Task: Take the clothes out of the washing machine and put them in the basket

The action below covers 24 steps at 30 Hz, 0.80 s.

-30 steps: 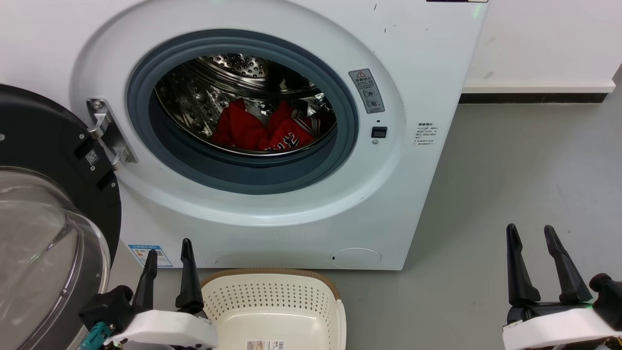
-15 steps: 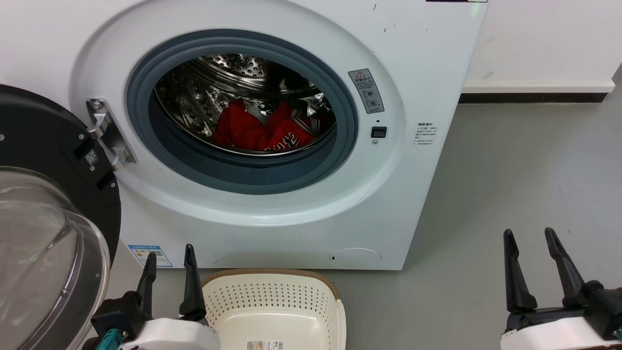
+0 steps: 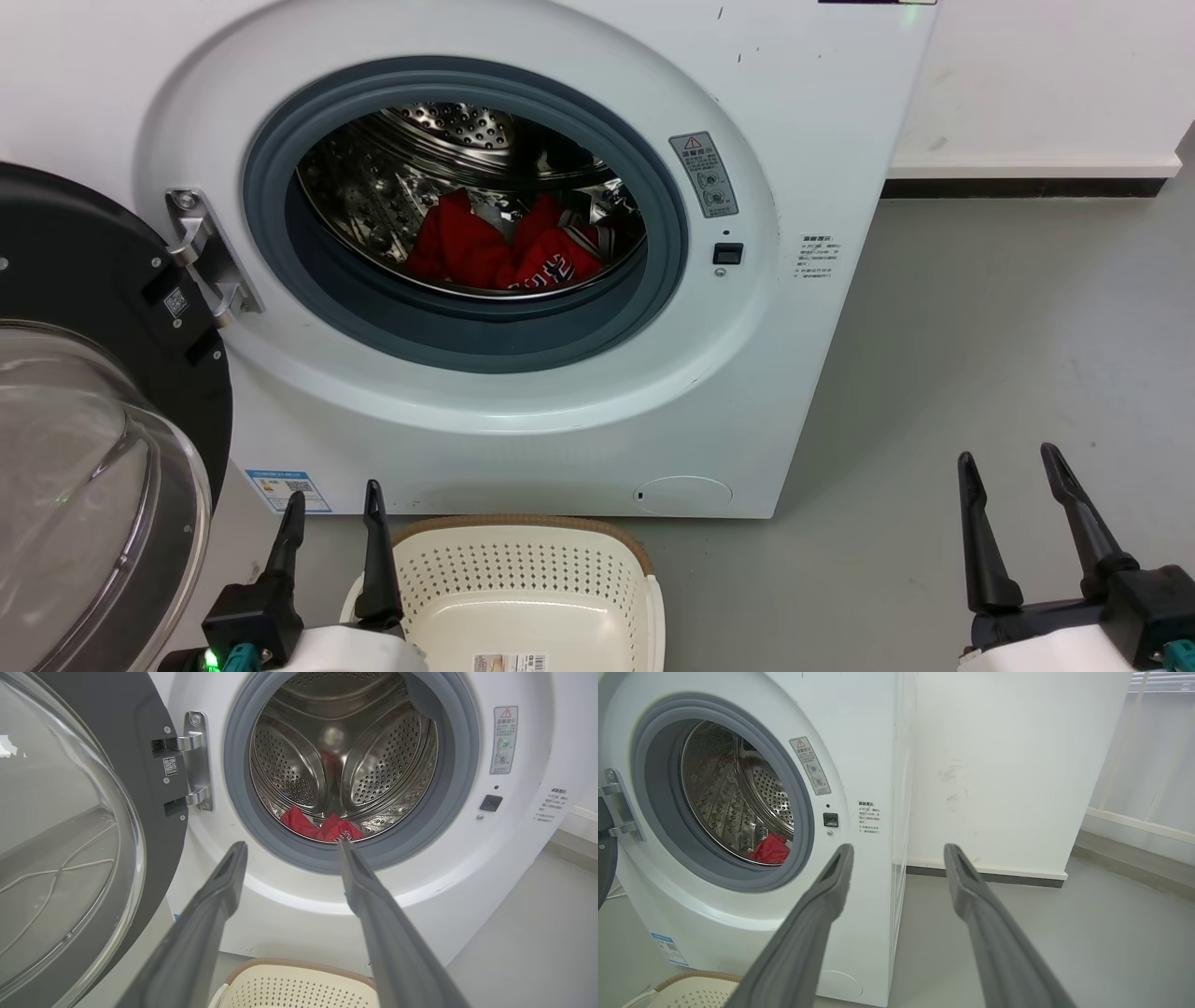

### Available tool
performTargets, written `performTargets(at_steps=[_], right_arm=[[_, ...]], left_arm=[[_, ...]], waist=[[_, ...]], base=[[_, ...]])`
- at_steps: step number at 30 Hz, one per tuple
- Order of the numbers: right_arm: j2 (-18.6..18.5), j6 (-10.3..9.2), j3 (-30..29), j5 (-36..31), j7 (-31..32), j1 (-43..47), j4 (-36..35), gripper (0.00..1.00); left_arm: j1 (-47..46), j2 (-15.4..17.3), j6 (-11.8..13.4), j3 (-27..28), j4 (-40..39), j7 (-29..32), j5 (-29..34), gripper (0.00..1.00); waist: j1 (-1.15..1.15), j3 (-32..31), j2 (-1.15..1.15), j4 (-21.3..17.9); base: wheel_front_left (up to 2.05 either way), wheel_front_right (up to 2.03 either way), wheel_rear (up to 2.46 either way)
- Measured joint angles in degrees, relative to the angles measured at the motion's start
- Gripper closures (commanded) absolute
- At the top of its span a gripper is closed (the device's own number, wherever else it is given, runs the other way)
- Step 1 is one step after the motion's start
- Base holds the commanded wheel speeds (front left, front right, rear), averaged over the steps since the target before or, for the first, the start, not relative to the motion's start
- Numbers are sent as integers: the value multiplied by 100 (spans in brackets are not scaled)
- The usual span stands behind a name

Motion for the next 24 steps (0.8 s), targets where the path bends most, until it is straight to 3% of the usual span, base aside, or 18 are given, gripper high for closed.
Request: performTargets(at_steps=[16, 24], right_arm=[[-2, 1, 14, -638, -164, 116, -34, 0], [-2, 1, 4, -573, -181, 123, 33, 0]], left_arm=[[83, 3, 44, -54, 69, -159, 547, 0], [94, 2, 43, -41, 155, -169, 539, 0]], waist=[[0, -8, 0, -12], [-1, -12, 0, -14]], base=[[0, 0, 0], [0, 0, 0]])
